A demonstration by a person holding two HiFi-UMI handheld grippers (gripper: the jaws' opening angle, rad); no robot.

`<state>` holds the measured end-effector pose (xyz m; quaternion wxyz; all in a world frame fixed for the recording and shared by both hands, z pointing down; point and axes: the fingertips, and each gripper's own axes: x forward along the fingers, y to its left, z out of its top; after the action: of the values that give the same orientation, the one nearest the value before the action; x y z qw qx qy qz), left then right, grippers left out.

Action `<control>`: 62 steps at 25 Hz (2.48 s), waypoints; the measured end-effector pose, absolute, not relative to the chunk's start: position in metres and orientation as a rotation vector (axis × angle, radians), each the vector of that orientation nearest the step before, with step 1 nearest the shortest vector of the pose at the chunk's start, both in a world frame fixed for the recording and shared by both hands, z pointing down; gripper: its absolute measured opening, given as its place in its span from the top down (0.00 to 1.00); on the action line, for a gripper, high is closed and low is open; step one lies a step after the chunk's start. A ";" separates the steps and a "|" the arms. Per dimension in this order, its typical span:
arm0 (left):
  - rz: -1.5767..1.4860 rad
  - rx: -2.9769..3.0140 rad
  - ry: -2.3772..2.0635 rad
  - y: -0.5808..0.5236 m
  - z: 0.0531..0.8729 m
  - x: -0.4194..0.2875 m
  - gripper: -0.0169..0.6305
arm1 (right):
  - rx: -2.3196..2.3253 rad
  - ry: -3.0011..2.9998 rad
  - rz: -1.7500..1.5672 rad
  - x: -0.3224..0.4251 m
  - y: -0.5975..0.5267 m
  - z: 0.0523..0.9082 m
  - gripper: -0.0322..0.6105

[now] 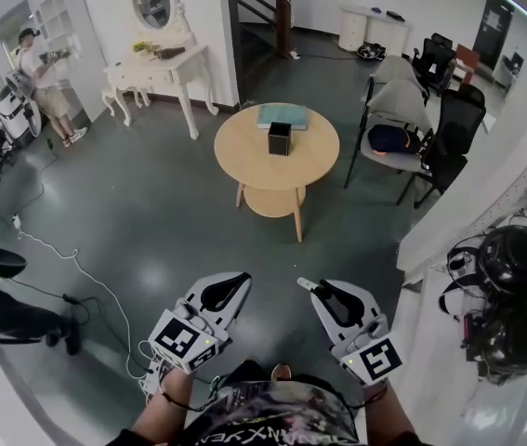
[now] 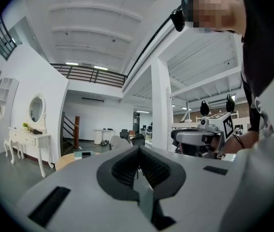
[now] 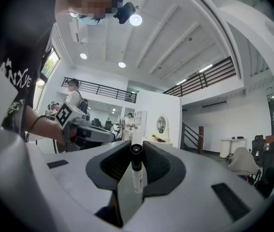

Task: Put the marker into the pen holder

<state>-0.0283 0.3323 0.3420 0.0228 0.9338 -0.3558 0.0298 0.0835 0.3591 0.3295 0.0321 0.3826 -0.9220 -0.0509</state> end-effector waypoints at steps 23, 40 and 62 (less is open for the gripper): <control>0.097 2.904 -1.088 0.305 0.353 -0.017 0.95 | 1.202 -2.847 -0.197 0.090 0.329 0.335 0.83; 0.076 2.889 -1.048 0.185 0.366 -0.032 0.95 | 1.219 -2.830 -0.184 0.071 0.213 0.343 0.83; 0.060 2.884 -0.957 -0.030 0.358 -0.078 0.95 | 1.283 -2.745 -0.147 0.021 0.006 0.328 0.83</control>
<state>-0.0779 -0.0298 0.3583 0.0514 0.9477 -0.3144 0.0198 0.0206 0.0056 0.3276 0.0538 0.4222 -0.9036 -0.0485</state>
